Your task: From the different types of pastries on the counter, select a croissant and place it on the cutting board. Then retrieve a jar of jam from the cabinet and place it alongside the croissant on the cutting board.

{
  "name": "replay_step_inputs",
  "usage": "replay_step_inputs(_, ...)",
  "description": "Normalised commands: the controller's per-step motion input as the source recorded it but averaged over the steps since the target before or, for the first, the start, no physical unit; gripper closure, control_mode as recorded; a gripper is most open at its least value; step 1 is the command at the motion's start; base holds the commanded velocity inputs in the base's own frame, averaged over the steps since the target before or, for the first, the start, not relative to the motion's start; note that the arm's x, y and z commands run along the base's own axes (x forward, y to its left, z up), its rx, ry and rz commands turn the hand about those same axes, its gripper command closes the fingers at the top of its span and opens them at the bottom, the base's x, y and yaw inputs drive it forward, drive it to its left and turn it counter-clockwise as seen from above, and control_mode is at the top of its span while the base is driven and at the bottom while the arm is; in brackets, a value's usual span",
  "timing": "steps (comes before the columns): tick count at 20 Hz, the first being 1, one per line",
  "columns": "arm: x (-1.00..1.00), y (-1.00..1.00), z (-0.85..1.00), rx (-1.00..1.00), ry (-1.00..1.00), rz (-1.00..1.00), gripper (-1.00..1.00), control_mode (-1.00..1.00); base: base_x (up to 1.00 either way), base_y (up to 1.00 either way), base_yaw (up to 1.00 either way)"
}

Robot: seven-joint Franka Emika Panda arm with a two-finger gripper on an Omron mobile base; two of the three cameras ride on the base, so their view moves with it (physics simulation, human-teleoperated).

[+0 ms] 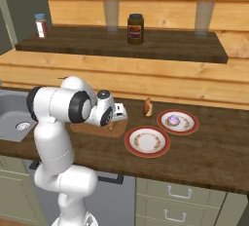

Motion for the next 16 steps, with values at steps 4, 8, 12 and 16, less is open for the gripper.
replay_step_inputs(4,-0.02,0.01,-0.03,-0.01,-0.02,0.01,-1.00,-1.00,0.00,0.00,0.00)
replay_step_inputs(8,-0.18,0.00,0.55,0.00,-0.04,0.04,-1.00,-1.00,0.00,0.00,0.00)
replay_step_inputs(12,-0.16,0.00,0.67,0.03,-0.03,0.02,-1.00,-1.00,0.00,0.00,0.00)
replay_step_inputs(16,-0.40,0.00,0.54,0.02,-0.01,0.01,-1.00,-1.00,0.00,0.00,0.00)
